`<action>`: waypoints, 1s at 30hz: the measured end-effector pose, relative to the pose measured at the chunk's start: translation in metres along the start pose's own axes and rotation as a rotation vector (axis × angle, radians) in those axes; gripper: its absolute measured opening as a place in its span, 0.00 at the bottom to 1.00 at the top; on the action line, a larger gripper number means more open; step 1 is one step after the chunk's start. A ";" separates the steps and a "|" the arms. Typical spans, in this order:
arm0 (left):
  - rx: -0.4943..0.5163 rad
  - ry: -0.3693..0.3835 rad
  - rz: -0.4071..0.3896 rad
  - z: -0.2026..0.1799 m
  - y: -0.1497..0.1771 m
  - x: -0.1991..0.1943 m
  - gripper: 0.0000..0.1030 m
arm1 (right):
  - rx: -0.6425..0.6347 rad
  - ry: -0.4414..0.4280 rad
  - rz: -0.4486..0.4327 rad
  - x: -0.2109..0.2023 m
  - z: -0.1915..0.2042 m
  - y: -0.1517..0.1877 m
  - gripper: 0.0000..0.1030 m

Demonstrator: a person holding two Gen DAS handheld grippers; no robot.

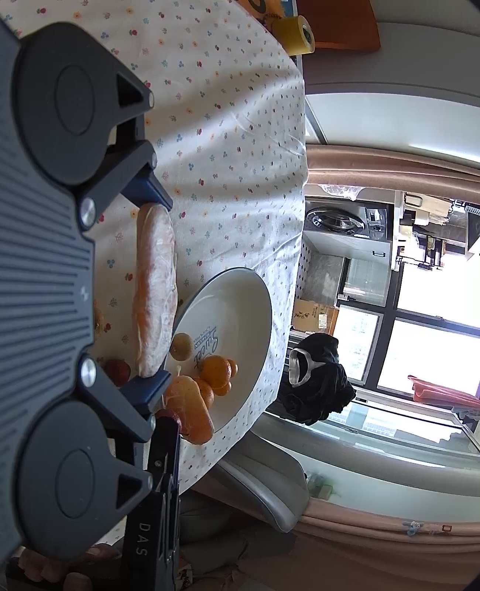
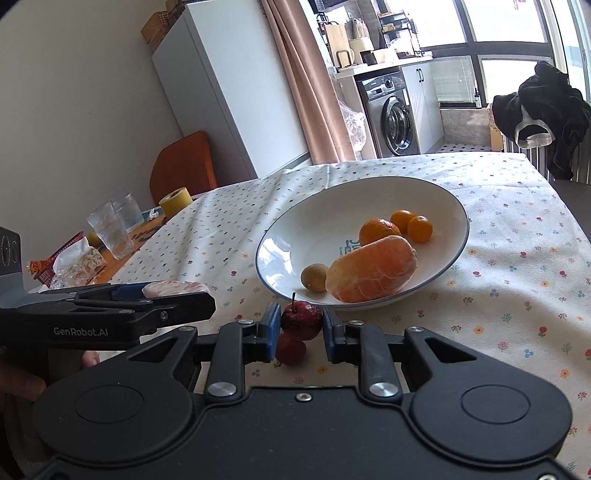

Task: Organize fruits
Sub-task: 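Carry both fruits over the white bowl and open both grippers to release them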

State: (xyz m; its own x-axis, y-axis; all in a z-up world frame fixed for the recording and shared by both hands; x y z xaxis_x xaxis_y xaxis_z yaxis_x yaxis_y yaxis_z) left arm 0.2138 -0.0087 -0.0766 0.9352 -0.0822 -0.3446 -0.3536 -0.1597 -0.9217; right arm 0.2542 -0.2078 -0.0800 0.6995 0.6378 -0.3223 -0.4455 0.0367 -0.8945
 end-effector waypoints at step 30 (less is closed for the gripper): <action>0.054 0.016 0.034 -0.026 -0.022 0.071 0.88 | 0.003 0.064 -0.111 0.007 -0.039 -0.050 0.22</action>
State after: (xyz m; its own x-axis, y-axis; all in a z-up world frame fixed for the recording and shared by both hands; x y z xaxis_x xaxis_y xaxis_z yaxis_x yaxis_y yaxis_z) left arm 0.2879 -0.0364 -0.0760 0.9219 -0.1020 -0.3739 -0.3836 -0.1035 -0.9177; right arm 0.3037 -0.2352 -0.0493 0.7785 0.5796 -0.2407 -0.3650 0.1062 -0.9249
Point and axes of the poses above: each gripper's, at about its wrist camera, not at the fingertips, and x roughly the way its jaws point, z to its left, y to its underside, the point moved 8 cm from there along x, roughly the way its jaws point, and after that the axes turned 13 degrees about -z, right-handed, at the moved point
